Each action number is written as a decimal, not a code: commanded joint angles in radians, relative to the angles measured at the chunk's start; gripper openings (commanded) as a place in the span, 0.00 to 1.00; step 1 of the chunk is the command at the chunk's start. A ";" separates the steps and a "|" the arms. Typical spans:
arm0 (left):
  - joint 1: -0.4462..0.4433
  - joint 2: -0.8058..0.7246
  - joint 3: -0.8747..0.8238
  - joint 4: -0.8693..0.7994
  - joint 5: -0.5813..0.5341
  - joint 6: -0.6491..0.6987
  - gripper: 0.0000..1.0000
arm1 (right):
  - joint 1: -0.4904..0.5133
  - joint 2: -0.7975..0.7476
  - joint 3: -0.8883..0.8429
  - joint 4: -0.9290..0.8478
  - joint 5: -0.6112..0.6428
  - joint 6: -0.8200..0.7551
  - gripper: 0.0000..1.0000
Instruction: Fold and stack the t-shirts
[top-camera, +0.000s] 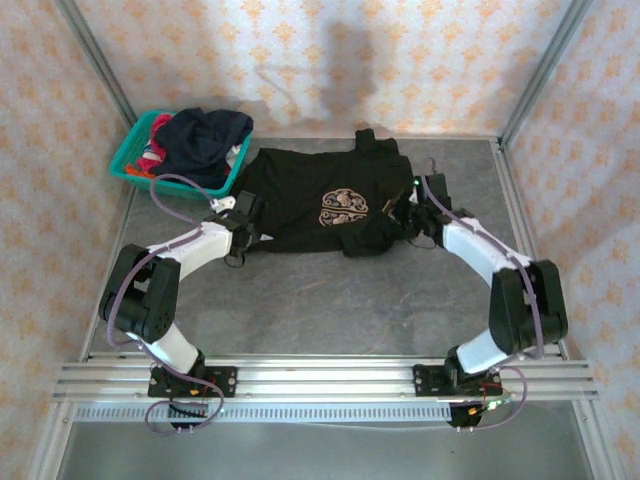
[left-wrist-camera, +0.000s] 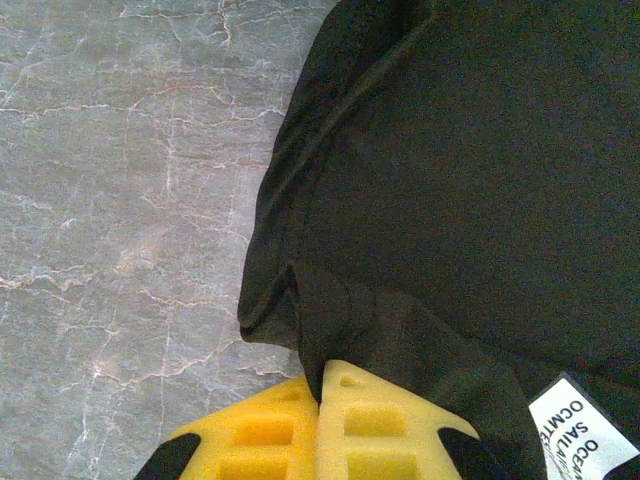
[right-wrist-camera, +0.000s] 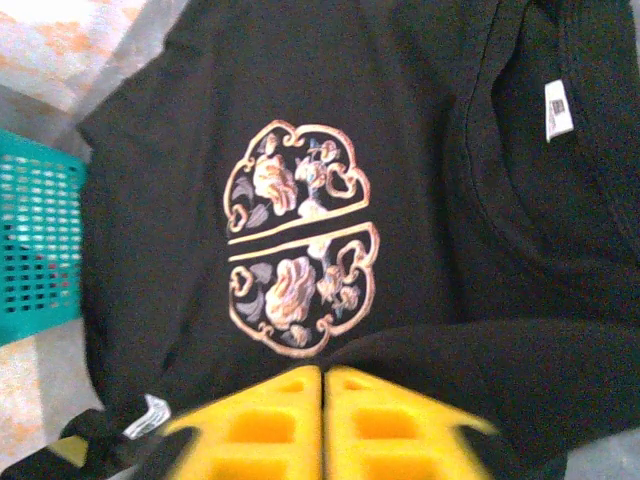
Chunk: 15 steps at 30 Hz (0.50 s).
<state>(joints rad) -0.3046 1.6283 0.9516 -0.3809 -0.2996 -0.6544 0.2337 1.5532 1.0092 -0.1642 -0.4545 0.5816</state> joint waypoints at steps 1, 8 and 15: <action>0.009 -0.035 -0.015 -0.009 -0.040 0.004 0.00 | -0.004 0.072 0.108 -0.097 0.047 -0.103 0.75; 0.008 -0.045 -0.034 0.000 -0.039 -0.004 0.00 | 0.028 -0.172 -0.072 -0.112 0.139 -0.071 0.92; 0.007 -0.038 -0.034 0.020 -0.037 -0.001 0.00 | 0.152 -0.223 -0.301 0.067 0.098 0.147 0.81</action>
<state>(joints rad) -0.3046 1.6123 0.9276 -0.3767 -0.2993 -0.6548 0.3599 1.2922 0.7666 -0.1829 -0.3664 0.6121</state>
